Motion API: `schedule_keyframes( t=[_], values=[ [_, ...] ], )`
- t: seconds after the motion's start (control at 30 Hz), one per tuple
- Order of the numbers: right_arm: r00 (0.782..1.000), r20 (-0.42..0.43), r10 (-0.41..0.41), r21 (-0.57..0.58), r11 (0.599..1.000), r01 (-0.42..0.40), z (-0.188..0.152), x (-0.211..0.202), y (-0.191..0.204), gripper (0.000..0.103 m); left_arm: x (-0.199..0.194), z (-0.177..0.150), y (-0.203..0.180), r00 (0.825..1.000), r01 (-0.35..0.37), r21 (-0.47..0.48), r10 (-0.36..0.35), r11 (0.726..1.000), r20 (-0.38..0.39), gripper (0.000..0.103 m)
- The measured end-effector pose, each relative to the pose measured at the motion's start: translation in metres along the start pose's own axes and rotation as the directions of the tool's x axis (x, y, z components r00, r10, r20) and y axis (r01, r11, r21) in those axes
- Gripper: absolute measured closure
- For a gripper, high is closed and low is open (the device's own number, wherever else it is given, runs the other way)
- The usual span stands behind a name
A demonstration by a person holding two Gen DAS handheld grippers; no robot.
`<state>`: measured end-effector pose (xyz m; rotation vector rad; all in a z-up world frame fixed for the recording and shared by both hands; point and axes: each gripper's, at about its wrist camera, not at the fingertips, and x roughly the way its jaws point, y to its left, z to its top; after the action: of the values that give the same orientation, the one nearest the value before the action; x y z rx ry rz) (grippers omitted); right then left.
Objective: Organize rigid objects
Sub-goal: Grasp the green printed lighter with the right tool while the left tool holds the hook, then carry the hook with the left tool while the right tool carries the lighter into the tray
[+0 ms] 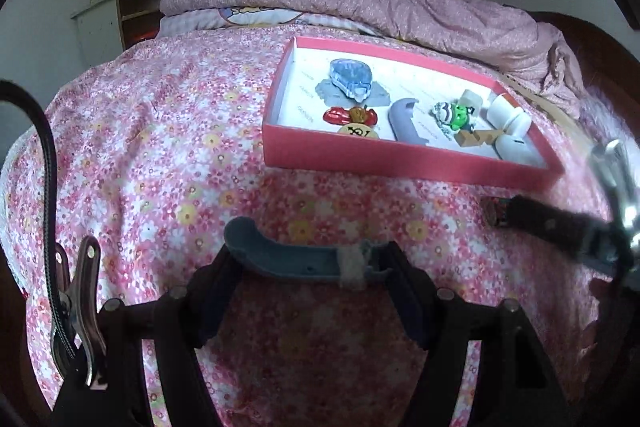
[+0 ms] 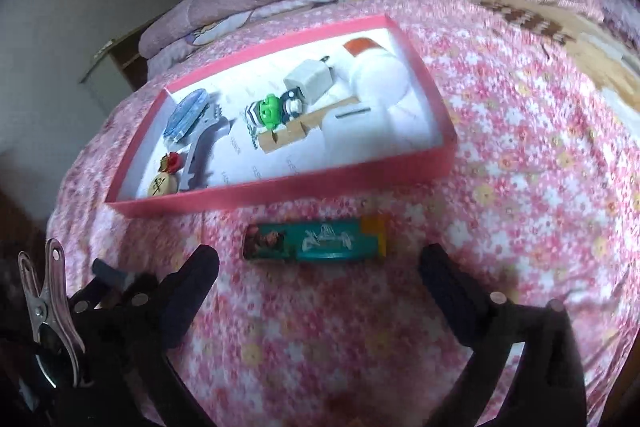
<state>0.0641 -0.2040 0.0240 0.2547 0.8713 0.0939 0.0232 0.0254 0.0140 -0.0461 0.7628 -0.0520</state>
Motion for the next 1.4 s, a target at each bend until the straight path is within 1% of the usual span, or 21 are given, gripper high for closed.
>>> schedule_keyframes(
  t=[0.13, 0.17, 0.23, 0.37, 0.47, 0.53, 0.6, 0.77, 1.0, 1.2, 1.3, 1.4],
  values=[
    [0.995, 0.006, -0.102, -0.076, 0.992, 0.102, -0.002, 0.009, 0.016, 0.0, 0.0, -0.001, 0.0, 1.0, 0.019, -0.015, -0.018, 1.0, 0.01, 0.029],
    [0.994, 0.01, -0.113, -0.083, 0.99, 0.113, -0.002, 0.011, 0.018, 0.0, -0.002, -0.002, 0.001, 1.0, 0.021, -0.017, -0.021, 1.0, 0.012, 0.029],
    [0.992, 0.03, -0.124, -0.093, 0.988, 0.126, -0.003, 0.013, 0.019, 0.0, -0.003, -0.002, 0.001, 1.0, 0.023, -0.018, -0.022, 1.0, 0.012, 0.029],
    [0.988, 0.04, -0.148, -0.128, 0.98, 0.152, -0.005, 0.016, 0.022, 0.0, -0.001, -0.001, -0.001, 1.0, 0.009, -0.006, -0.009, 1.0, 0.01, 0.029],
    [0.987, 0.053, -0.152, -0.132, 0.979, 0.158, -0.009, 0.015, 0.022, 0.0, 0.0, -0.001, -0.001, 1.0, 0.007, -0.004, -0.006, 1.0, 0.011, 0.029],
    [0.986, 0.062, -0.157, -0.125, 0.979, 0.164, -0.01, 0.012, 0.02, 0.003, 0.0, -0.002, -0.002, 1.0, 0.005, -0.003, -0.005, 1.0, 0.01, 0.029],
    [0.983, 0.076, -0.165, -0.121, 0.977, 0.174, -0.011, 0.01, 0.02, 0.009, 0.0, -0.002, -0.002, 1.0, -0.001, 0.002, 0.001, 1.0, 0.012, 0.029],
    [0.984, 0.095, -0.154, -0.095, 0.982, 0.163, -0.012, 0.005, 0.011, 0.02, 0.001, -0.002, -0.003, 1.0, -0.011, 0.009, 0.01, 1.0, 0.011, 0.029],
    [0.986, 0.108, -0.126, -0.097, 0.986, 0.136, -0.013, 0.003, 0.009, 0.02, 0.002, -0.003, -0.002, 1.0, -0.017, 0.014, 0.017, 1.0, 0.019, 0.029],
    [0.989, 0.126, -0.078, -0.068, 0.994, 0.087, -0.015, -0.002, 0.0, 0.02, 0.004, -0.004, -0.004, 0.999, -0.027, 0.023, 0.026, 0.999, 0.022, 0.029],
    [0.988, 0.131, -0.076, -0.068, 0.994, 0.086, -0.016, -0.004, 0.0, 0.02, 0.004, -0.004, -0.005, 0.999, -0.029, 0.026, 0.029, 0.999, 0.023, 0.029],
    [0.983, 0.152, -0.107, -0.054, 0.992, 0.116, -0.022, -0.01, 0.0, 0.02, 0.005, -0.004, -0.005, 0.999, -0.026, 0.024, 0.025, 0.999, 0.024, 0.029]
  ],
)
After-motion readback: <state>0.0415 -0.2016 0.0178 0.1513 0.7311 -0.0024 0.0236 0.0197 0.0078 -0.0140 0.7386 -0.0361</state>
